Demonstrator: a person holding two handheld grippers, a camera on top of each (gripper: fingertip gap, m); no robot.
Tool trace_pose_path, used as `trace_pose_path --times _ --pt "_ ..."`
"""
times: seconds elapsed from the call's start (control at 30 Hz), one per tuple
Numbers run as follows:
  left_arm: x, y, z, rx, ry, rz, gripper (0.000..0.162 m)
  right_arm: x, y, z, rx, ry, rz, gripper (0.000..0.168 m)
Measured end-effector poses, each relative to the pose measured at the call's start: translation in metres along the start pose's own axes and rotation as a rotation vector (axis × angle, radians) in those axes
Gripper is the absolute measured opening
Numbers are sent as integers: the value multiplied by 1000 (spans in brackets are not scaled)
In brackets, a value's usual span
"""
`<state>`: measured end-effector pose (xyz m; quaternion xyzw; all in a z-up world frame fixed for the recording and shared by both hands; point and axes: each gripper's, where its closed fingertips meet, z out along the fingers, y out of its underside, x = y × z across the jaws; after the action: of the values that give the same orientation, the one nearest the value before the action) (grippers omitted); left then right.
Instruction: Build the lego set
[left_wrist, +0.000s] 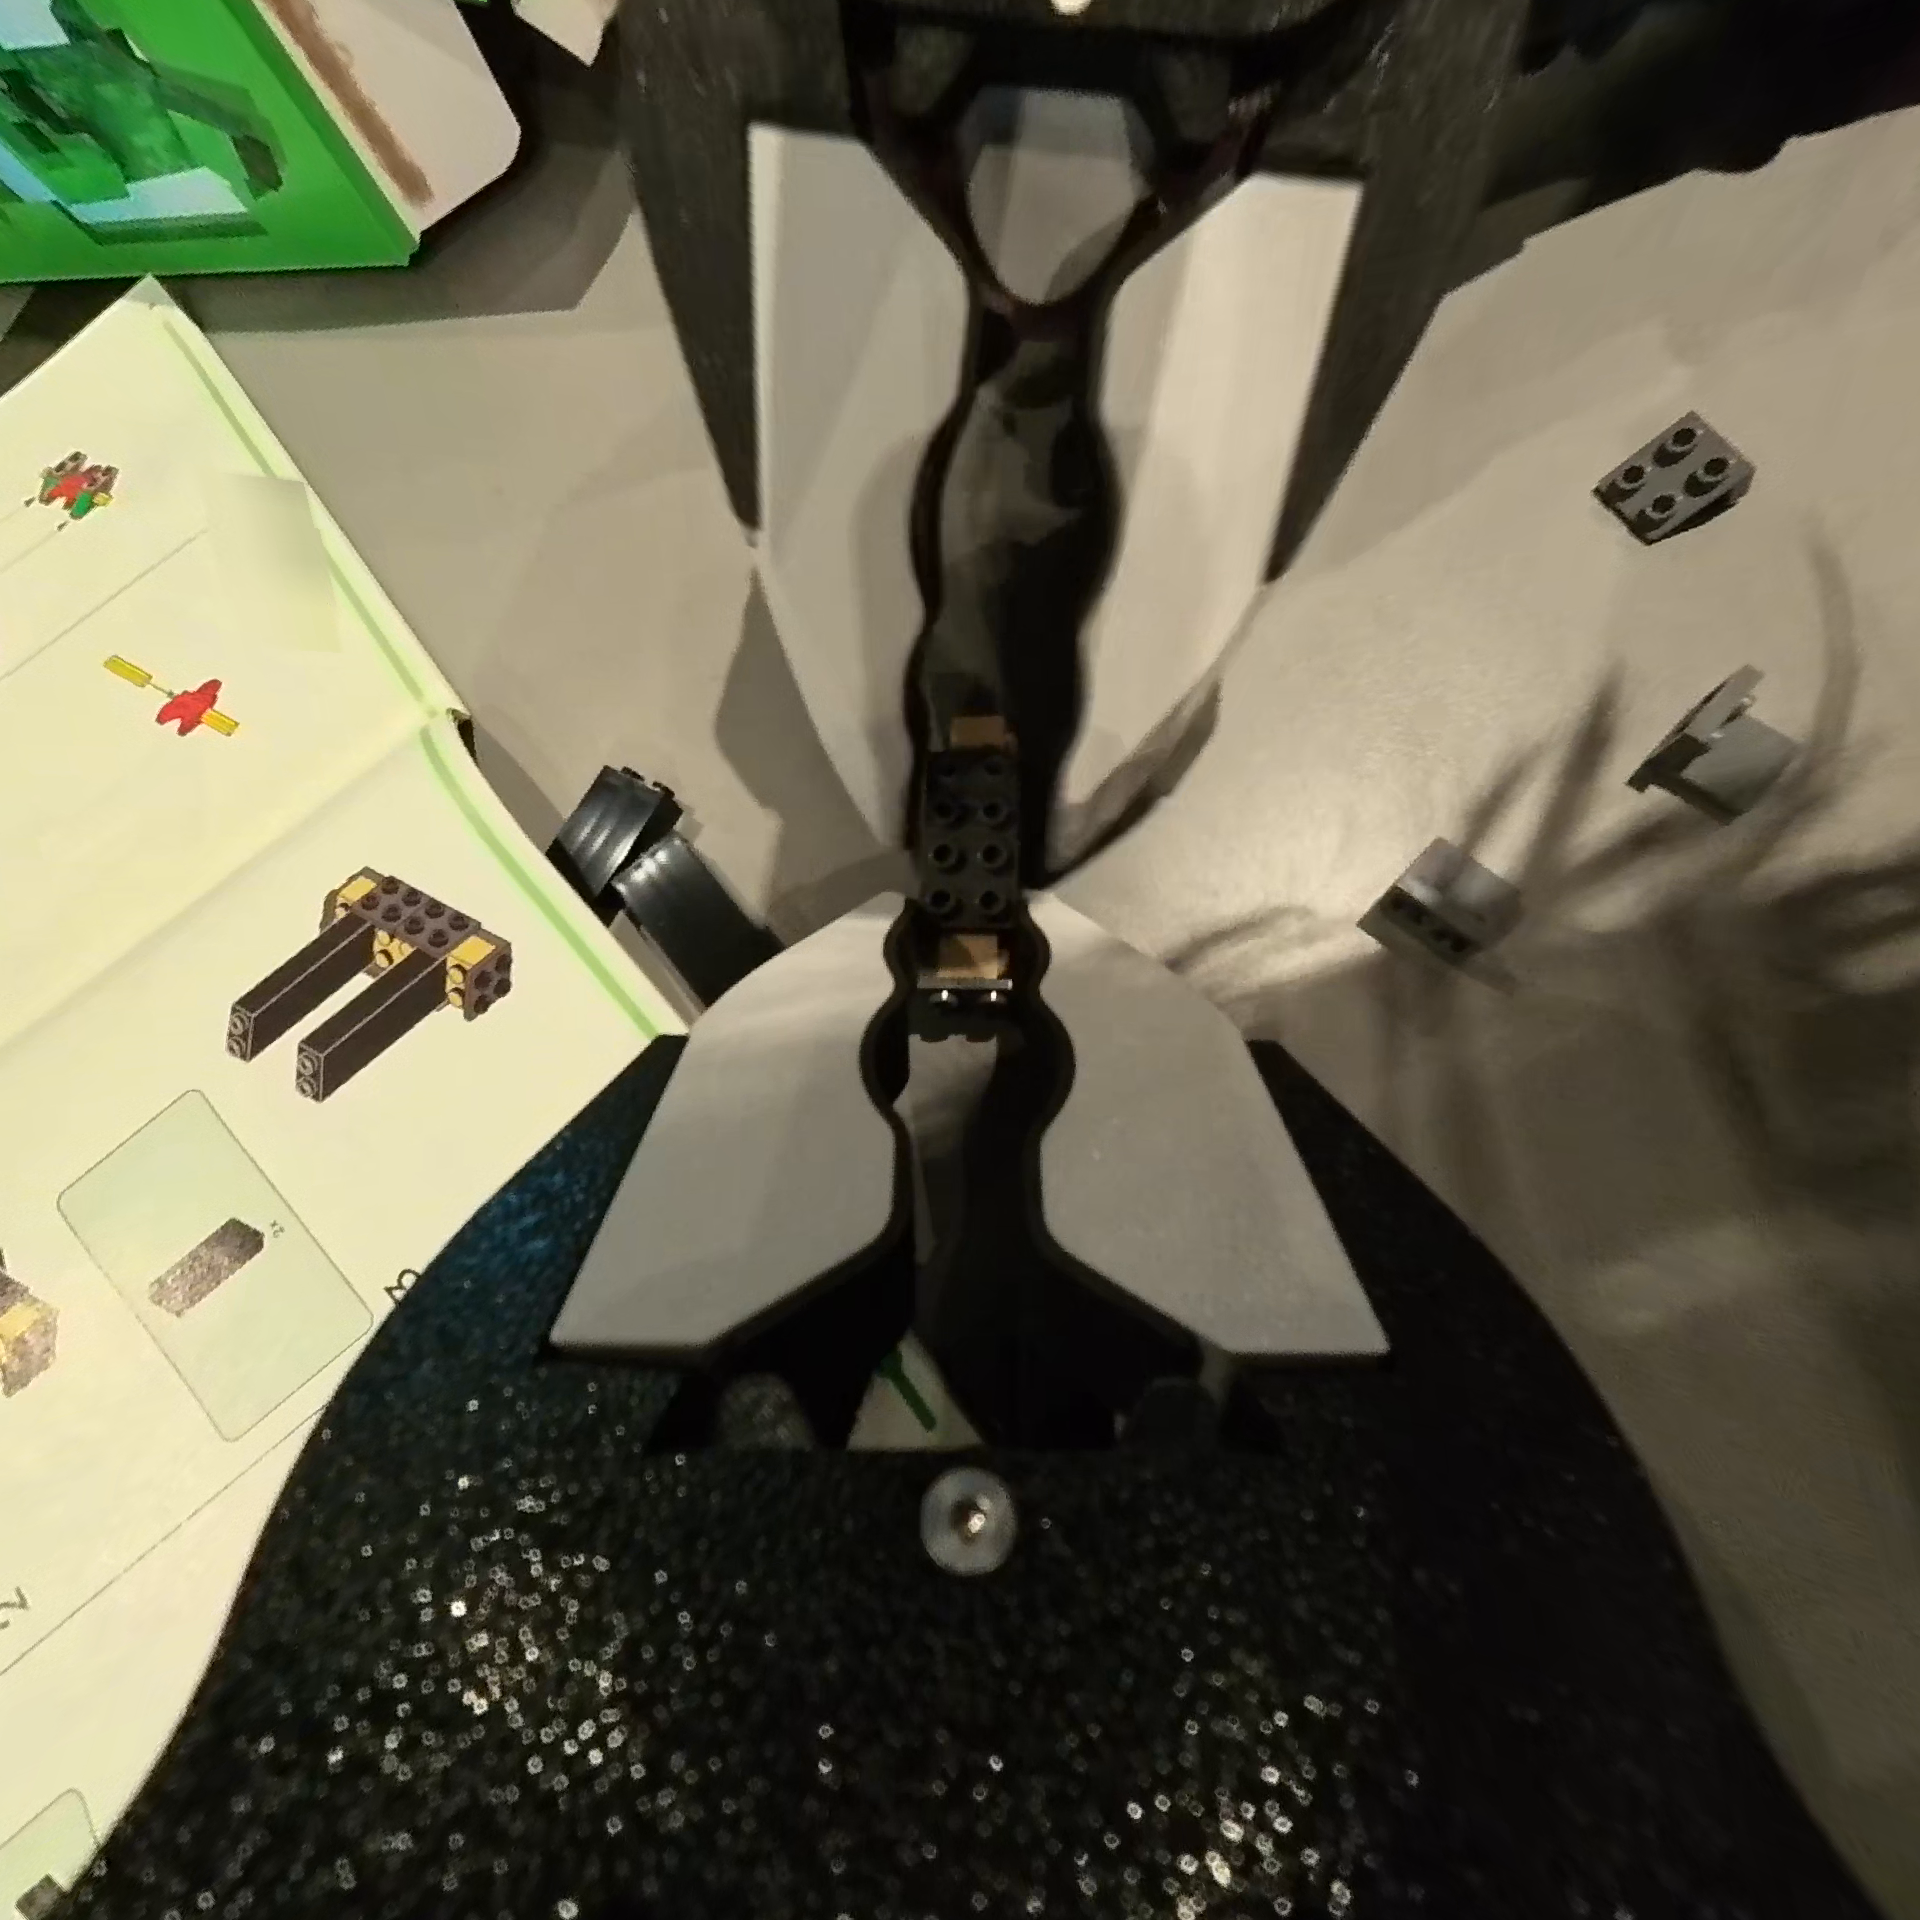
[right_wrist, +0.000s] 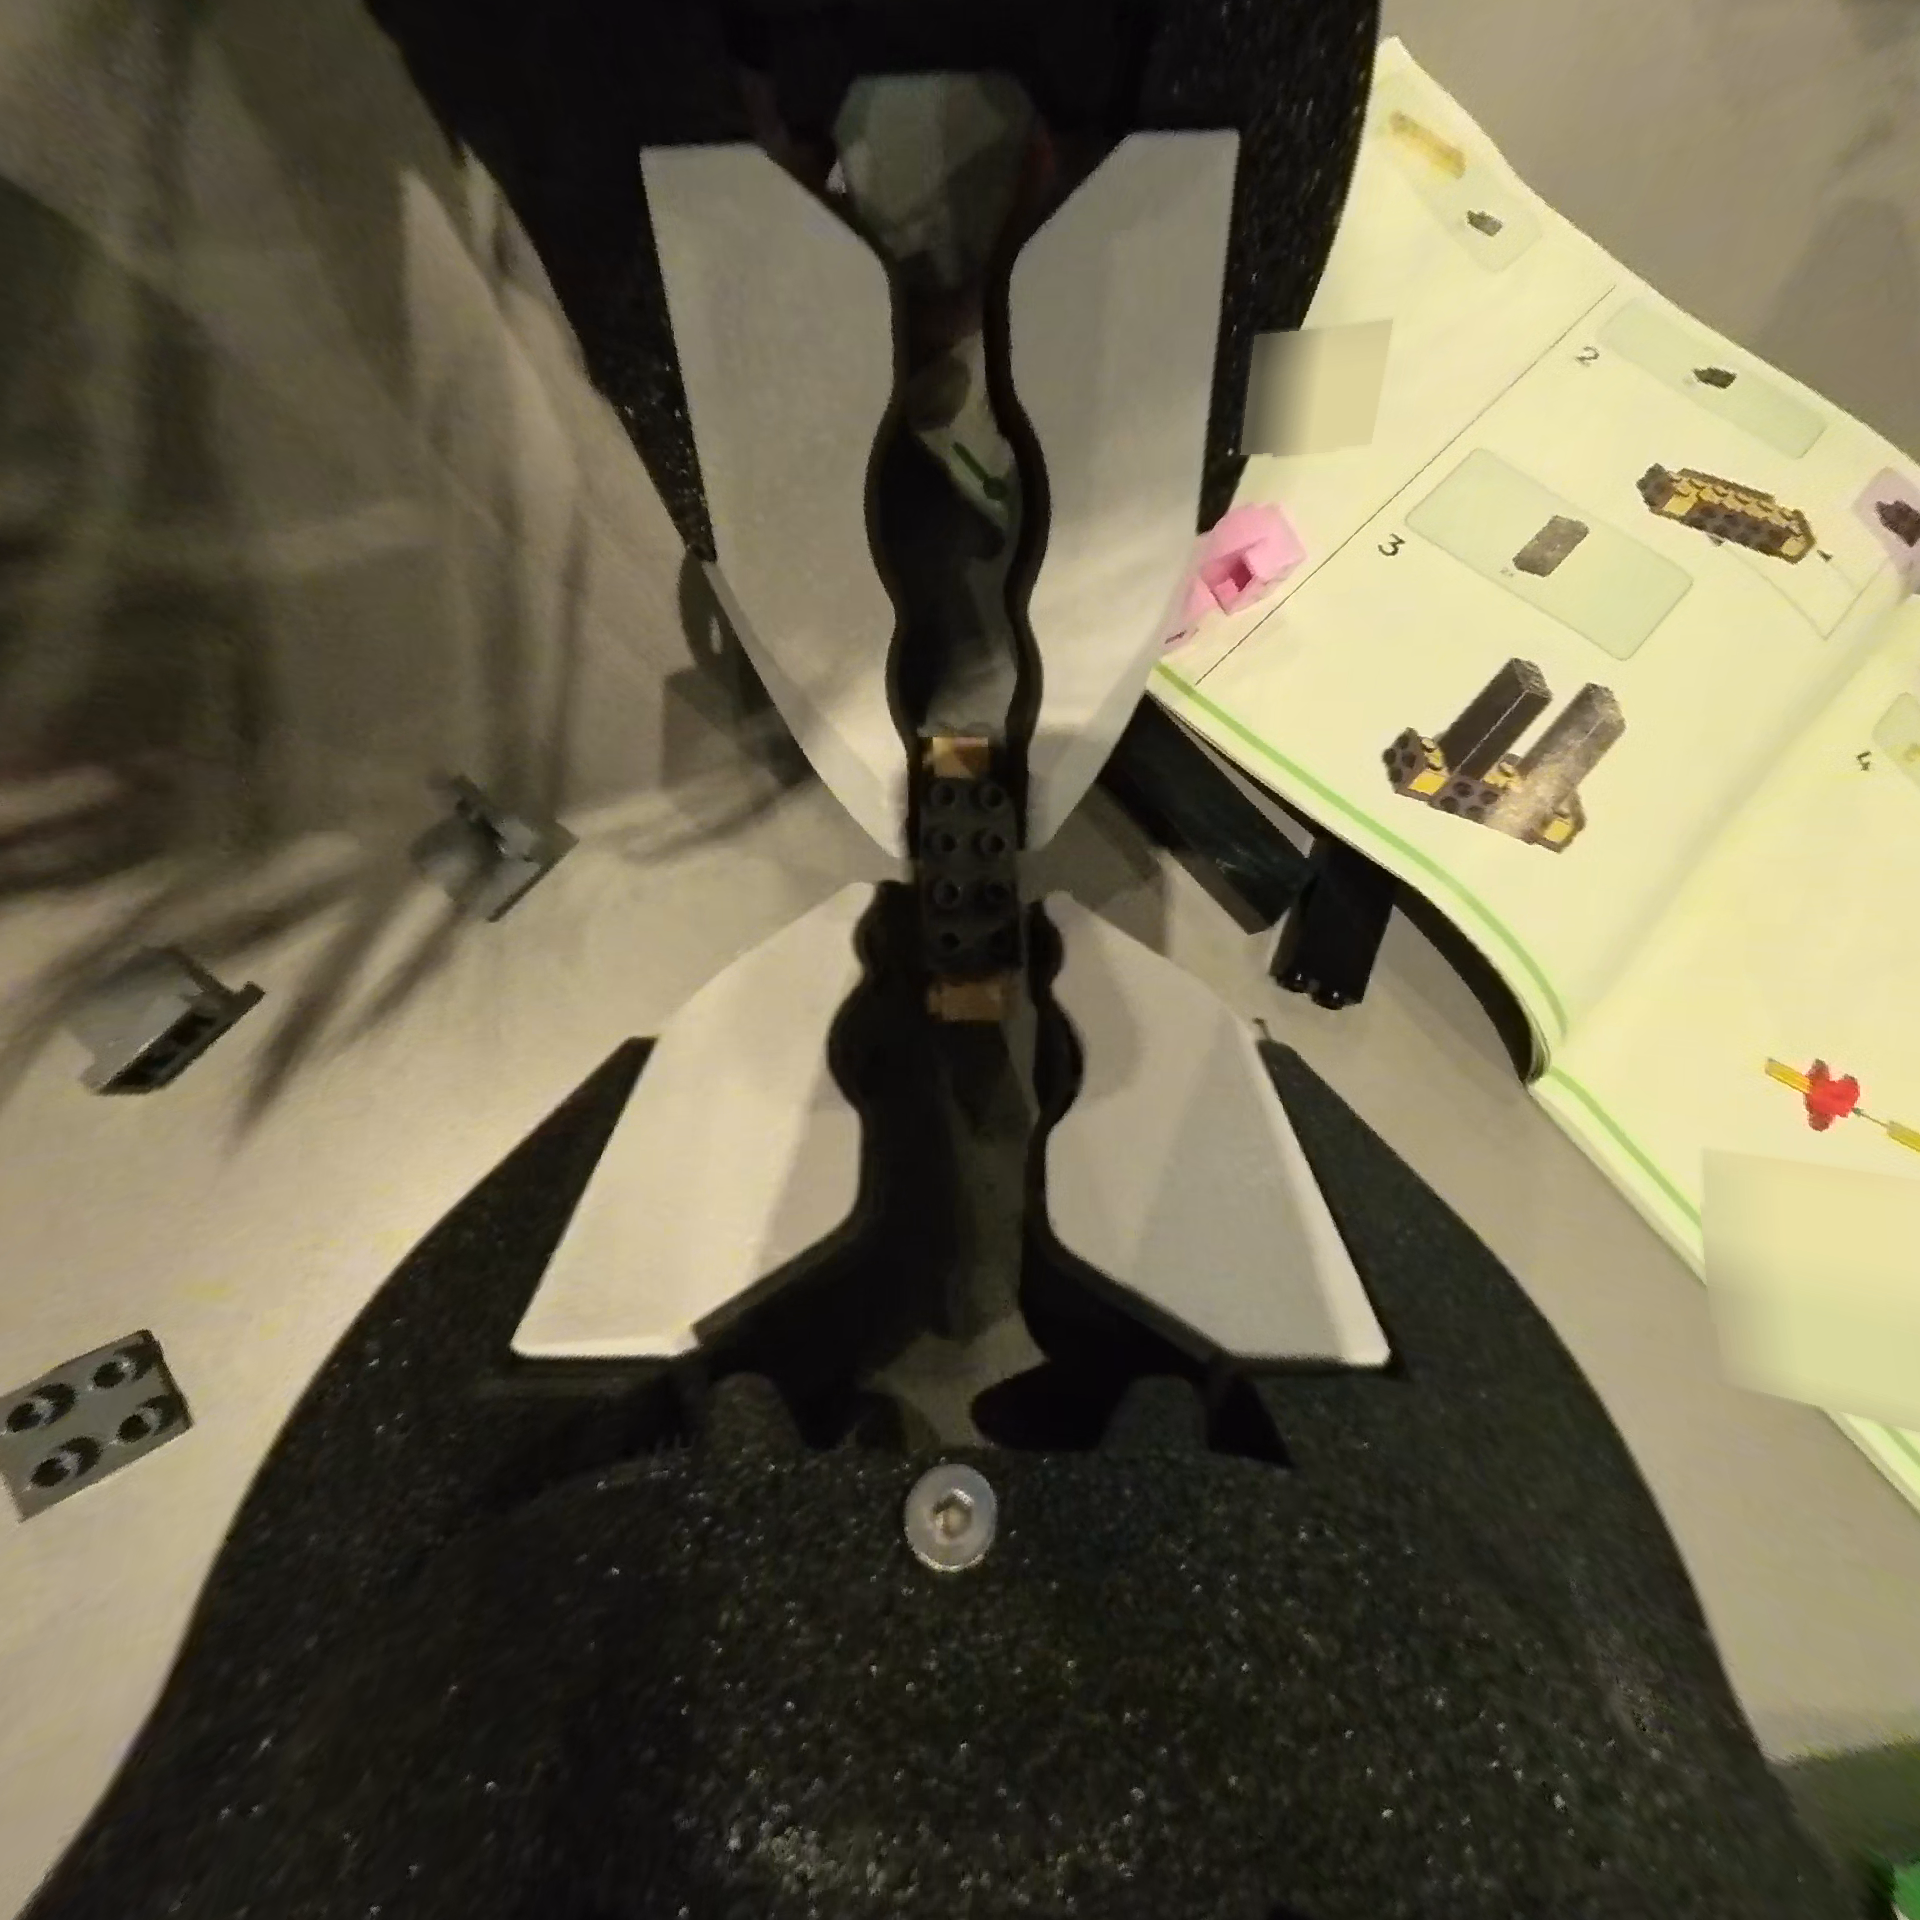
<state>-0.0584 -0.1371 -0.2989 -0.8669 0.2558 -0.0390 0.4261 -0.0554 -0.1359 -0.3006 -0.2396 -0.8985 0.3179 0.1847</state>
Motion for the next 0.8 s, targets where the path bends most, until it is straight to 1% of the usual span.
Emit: trace_pose_path --times 0.03,0.27,0.43,0.63,0.8 --pt "0 0 0 0 0 0 17 1 0 0 1 13 -10 19" --pt "0 0 0 1 1 4 17 0 1 0 -21 4 -51 18" --pt "0 0 0 0 0 1 16 1 0 0 -10 1 -18 18" --pt "0 0 0 2 -3 4 17 1 1 0 -17 21 -70 18" --pt "0 0 0 1 -1 1 16 1 1 0 -6 14 -44 18"
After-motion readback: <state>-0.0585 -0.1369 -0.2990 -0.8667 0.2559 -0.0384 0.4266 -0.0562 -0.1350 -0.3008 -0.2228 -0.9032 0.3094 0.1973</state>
